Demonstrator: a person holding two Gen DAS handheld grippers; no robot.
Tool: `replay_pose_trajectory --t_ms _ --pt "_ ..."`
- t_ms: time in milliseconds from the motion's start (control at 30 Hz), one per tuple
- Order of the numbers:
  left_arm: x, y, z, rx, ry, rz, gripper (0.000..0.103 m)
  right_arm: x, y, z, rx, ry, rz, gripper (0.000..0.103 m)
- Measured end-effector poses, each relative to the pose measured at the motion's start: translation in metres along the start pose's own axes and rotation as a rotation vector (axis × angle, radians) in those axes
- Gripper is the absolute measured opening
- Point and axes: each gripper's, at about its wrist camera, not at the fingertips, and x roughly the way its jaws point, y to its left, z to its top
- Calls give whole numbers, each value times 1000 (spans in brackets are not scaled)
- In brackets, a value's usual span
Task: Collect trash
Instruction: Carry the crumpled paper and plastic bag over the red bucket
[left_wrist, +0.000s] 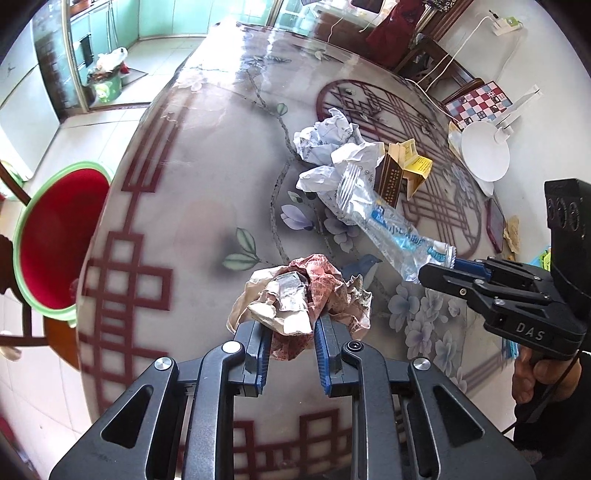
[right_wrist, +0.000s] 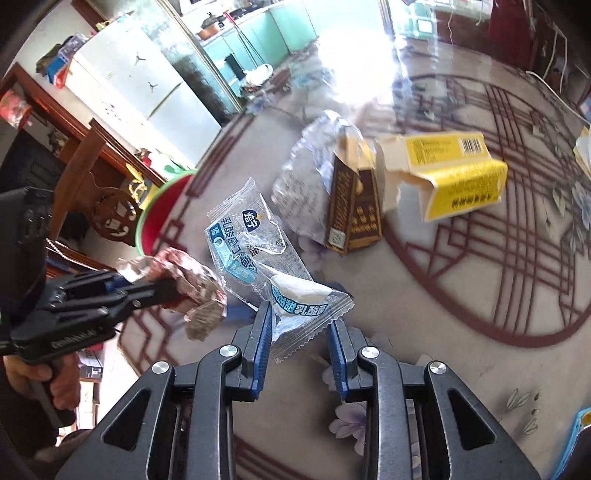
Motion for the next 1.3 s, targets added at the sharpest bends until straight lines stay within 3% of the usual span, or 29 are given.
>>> replay_pose_trajectory --t_ms 267,833,1300 --pt "-12 15 1 -32 -27 8 20 -11 27 13 -37 -26 15 26" --pt "-23 56 5 -82 -39 15 20 5 74 29 -66 -29 23 26" --pt "-32 111 16 -122 -48 27 20 25 113 48 -74 -22 12 26"
